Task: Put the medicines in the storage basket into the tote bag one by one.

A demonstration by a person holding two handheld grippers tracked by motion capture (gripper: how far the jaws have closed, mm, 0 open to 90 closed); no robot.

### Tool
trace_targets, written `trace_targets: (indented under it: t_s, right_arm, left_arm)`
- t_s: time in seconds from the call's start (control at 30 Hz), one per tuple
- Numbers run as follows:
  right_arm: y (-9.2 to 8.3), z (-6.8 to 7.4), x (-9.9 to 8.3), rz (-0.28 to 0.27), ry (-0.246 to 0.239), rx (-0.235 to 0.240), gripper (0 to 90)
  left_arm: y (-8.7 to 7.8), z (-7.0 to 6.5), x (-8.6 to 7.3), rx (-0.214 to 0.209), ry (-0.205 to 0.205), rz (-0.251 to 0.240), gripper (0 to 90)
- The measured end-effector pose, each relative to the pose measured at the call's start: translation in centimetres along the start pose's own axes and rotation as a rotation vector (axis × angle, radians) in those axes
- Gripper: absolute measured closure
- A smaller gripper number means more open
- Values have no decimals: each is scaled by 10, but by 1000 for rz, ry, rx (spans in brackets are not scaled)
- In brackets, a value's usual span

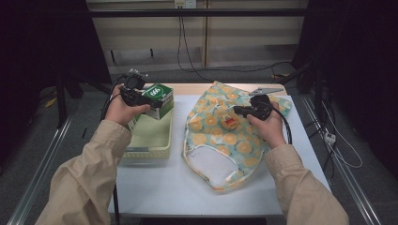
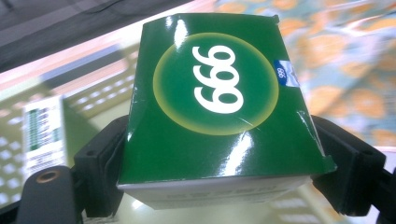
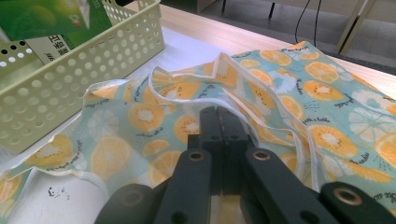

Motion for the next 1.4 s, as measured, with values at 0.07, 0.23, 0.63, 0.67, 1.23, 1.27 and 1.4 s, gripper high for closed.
trace_targets:
  t_s: [0.07,0.23,0.63,0.67,1.23,1.27,1.4]
  right_arm:
    - [-1,0,1,-3,0,-4,900]
    - [-1,0,2,-4,-1,-7,900]
    - [0,1,4,-6,-2,-12,900]
    - [0,1,4,-10,0,-12,900]
    - [0,1,7,-17,-7,-13,900]
    - [0,2,8,-19,-5,-11,900]
    - [-2,3,9,-20,-12,-12,900]
  left_arm:
    - [-2,-13,4,-32,21,-7,160]
    - [0,-52,10,-133,91,-9,160]
    - [40,-114,-10,-265,120,4,159]
    - [44,-116,-13,-267,119,7,159]
    - [82,-161,-37,-346,143,33,159]
    - [84,-162,-38,-345,153,36,158]
    - [96,-165,-45,-319,136,34,158]
Point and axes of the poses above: each handheld gripper's, and its own axes: y roughly forward along the jaws, x roughly out of its top, z roughly to its left, the point moved 3 cm from there along y, roughly forward along the jaws, and after that the axes turned 15 degrees about -z, right-handed, at the moved point
